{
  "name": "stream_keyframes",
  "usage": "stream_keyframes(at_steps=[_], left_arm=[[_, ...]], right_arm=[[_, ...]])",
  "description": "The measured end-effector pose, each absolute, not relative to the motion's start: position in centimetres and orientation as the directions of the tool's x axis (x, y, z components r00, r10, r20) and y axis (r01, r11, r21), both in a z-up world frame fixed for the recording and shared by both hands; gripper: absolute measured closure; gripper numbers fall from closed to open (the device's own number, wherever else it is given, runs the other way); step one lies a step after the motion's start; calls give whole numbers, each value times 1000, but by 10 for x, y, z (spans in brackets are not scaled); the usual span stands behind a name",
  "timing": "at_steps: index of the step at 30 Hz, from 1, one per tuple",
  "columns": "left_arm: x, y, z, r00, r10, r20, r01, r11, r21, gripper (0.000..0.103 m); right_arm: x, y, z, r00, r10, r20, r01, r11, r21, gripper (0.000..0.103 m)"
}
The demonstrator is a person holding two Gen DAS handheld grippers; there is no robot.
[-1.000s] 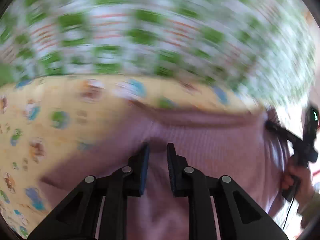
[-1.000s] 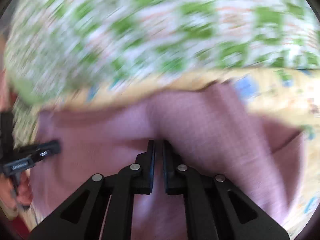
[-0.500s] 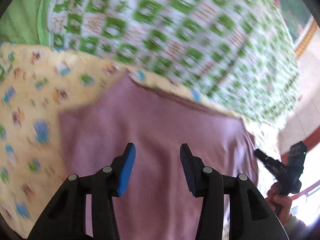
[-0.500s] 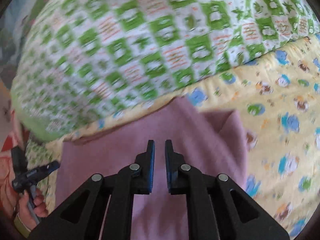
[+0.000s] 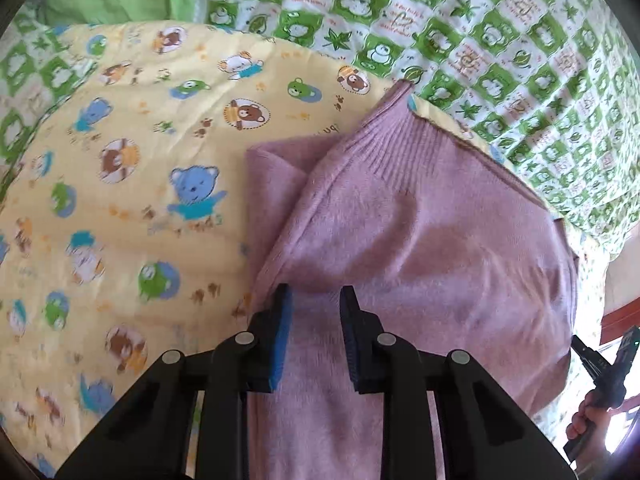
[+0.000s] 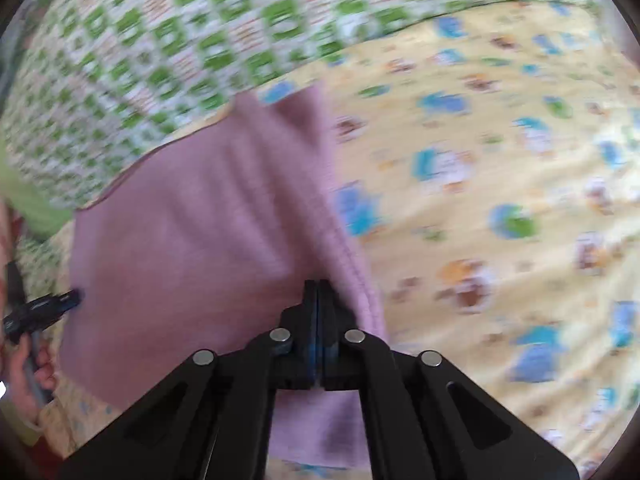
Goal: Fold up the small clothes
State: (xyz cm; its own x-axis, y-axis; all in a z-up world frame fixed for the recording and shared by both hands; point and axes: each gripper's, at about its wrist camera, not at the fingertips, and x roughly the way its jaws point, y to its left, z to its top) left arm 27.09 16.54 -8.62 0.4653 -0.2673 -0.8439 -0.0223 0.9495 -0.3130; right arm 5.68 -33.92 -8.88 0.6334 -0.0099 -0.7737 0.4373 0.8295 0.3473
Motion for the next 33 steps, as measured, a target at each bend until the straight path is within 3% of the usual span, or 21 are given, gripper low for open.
stream_keyframes(at_steps=[3,7,10,14,17,18,21,24,27,33], left_arm=[[242,159,-62,490,-290,-822,-2,943,-334,58],[195,138,-57,478,-347,-807,45,927,-372,53],[177,139,-80,420,-296,-858,3,946,-324,53],[171,159,-103,391,-273,-879,-39,949,-312,66],[164,169,-93,407,-276,-871,-59,943,-326,67],[160,173,-89,412,-273,-869,-70,942,-330,65],[145,183,-79,434,-281,-856,-122,923,-365,47],[132,190,-72,443,-293,-847,-169,901,-399,44],[113,200,-75,418,-317,-851,-227,871,-435,33],[114,197,-105,385,-379,-841,-316,802,-506,32]], right_arm=[[42,-334,-73,663,30,-748,405,826,392,98],[29,-299,-57,680,97,-727,283,880,381,95],[18,-284,-75,622,137,-771,251,897,363,69],[9,-295,-105,519,93,-850,350,884,310,69],[0,-299,-96,532,90,-842,359,877,320,68],[-2,-295,-87,532,64,-844,346,894,286,68],[-1,-288,-68,563,68,-824,314,904,289,68],[2,-279,-53,594,93,-799,279,908,313,67],[14,-264,-46,607,136,-783,237,910,342,64],[39,-223,-48,588,239,-773,159,903,399,62]])
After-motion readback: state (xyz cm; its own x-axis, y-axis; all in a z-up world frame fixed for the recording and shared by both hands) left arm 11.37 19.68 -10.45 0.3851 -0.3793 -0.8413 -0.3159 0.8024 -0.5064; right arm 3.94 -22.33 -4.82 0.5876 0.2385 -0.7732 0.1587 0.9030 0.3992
